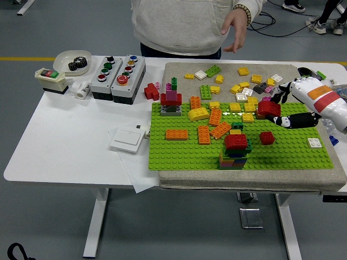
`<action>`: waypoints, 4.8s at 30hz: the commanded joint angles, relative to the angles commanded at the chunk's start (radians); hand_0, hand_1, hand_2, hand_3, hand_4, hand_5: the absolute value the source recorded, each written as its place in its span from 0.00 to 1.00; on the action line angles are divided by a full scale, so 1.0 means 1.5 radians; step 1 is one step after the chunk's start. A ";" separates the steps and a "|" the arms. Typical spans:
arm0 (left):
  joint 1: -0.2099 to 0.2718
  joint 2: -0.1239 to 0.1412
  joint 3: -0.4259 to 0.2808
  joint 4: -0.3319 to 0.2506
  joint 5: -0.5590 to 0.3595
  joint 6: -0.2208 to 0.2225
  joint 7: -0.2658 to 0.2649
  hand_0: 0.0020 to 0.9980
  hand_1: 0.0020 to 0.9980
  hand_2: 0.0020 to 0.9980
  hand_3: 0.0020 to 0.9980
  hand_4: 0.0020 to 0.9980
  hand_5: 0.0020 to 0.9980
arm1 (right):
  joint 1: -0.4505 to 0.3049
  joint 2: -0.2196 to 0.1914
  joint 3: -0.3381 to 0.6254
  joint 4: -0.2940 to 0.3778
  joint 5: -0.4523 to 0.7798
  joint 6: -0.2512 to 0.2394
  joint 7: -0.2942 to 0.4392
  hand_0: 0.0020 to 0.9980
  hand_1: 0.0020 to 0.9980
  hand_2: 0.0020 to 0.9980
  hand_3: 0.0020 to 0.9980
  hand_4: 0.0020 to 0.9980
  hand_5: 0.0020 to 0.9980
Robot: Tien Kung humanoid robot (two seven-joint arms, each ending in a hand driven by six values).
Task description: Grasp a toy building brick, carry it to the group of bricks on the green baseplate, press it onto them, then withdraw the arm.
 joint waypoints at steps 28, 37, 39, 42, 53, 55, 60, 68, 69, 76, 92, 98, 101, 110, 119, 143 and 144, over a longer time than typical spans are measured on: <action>-0.001 0.000 0.002 -0.001 -0.006 0.001 0.001 0.67 0.70 0.72 0.59 0.67 0.67 | 0.040 0.008 -0.094 0.065 -0.011 0.023 0.009 0.60 0.41 0.47 0.43 0.72 0.37; -0.001 -0.001 0.002 -0.001 -0.006 0.000 0.001 0.67 0.70 0.72 0.59 0.67 0.66 | 0.043 0.019 -0.103 0.052 -0.024 0.024 0.005 0.61 0.42 0.47 0.44 0.75 0.39; -0.001 -0.001 0.002 -0.001 -0.005 0.000 0.001 0.67 0.70 0.72 0.59 0.67 0.66 | 0.044 0.022 -0.102 0.046 -0.026 0.023 0.005 0.61 0.42 0.47 0.44 0.75 0.39; -0.002 0.000 0.001 -0.002 -0.003 -0.001 0.001 0.67 0.70 0.72 0.59 0.67 0.66 | 0.044 0.024 -0.101 0.041 -0.030 0.022 0.005 0.62 0.42 0.47 0.43 0.76 0.39; -0.003 0.000 0.001 -0.002 -0.003 -0.001 0.002 0.67 0.70 0.72 0.59 0.67 0.66 | 0.044 0.026 -0.104 0.038 -0.039 0.022 0.006 0.62 0.42 0.47 0.43 0.76 0.40; -0.003 0.000 0.001 -0.002 -0.003 -0.001 0.002 0.67 0.70 0.72 0.59 0.67 0.66 | 0.043 0.026 -0.104 0.039 -0.039 0.022 0.007 0.62 0.42 0.47 0.43 0.76 0.40; -0.003 0.000 0.001 -0.002 -0.002 -0.001 0.002 0.67 0.70 0.72 0.59 0.67 0.66 | 0.043 0.027 -0.105 0.038 -0.039 0.022 0.007 0.62 0.42 0.47 0.43 0.77 0.40; -0.004 0.000 0.002 -0.002 -0.004 0.000 0.001 0.67 0.70 0.72 0.59 0.67 0.67 | 0.041 0.027 -0.101 0.033 -0.039 0.022 0.007 0.62 0.42 0.47 0.43 0.77 0.40; -0.005 0.000 0.002 -0.002 -0.004 0.000 0.001 0.67 0.70 0.72 0.59 0.67 0.67 | 0.041 0.027 -0.100 0.033 -0.038 0.023 0.007 0.62 0.42 0.47 0.43 0.77 0.40; -0.005 0.000 0.004 -0.002 -0.007 0.000 0.001 0.67 0.70 0.72 0.59 0.67 0.67 | 0.042 0.028 -0.100 0.031 -0.036 0.023 0.008 0.62 0.42 0.47 0.43 0.77 0.40; -0.006 0.000 0.005 -0.002 -0.009 0.001 0.000 0.67 0.70 0.72 0.59 0.67 0.67 | 0.042 0.030 -0.103 0.027 -0.035 0.027 0.009 0.62 0.42 0.48 0.43 0.77 0.40; -0.006 0.000 0.005 -0.002 -0.010 0.001 0.000 0.67 0.70 0.72 0.59 0.67 0.67 | 0.042 0.029 -0.101 0.026 -0.036 0.028 0.009 0.62 0.42 0.48 0.44 0.77 0.40; -0.006 0.000 0.005 -0.002 -0.009 0.001 0.000 0.67 0.70 0.72 0.59 0.67 0.67 | 0.041 0.029 -0.100 0.026 -0.036 0.029 0.010 0.62 0.43 0.48 0.45 0.77 0.40; -0.006 0.001 0.005 -0.002 -0.009 0.000 0.000 0.67 0.70 0.72 0.59 0.67 0.67 | 0.041 0.030 -0.098 0.024 -0.040 0.033 0.008 0.63 0.44 0.49 0.47 0.78 0.39; -0.007 0.001 0.004 -0.002 -0.007 0.000 0.001 0.67 0.70 0.72 0.59 0.67 0.66 | 0.040 0.030 -0.098 0.025 -0.041 0.036 0.009 0.63 0.45 0.50 0.49 0.79 0.39; -0.007 0.001 0.003 -0.002 -0.004 -0.001 0.002 0.67 0.70 0.72 0.59 0.67 0.67 | 0.040 0.031 -0.095 0.025 -0.041 0.038 0.012 0.64 0.49 0.57 0.57 0.83 0.42; -0.007 0.001 0.002 -0.002 -0.003 -0.001 0.002 0.67 0.70 0.72 0.59 0.67 0.67 | 0.040 0.031 -0.094 0.025 -0.041 0.038 0.012 0.64 0.49 0.57 0.57 0.83 0.42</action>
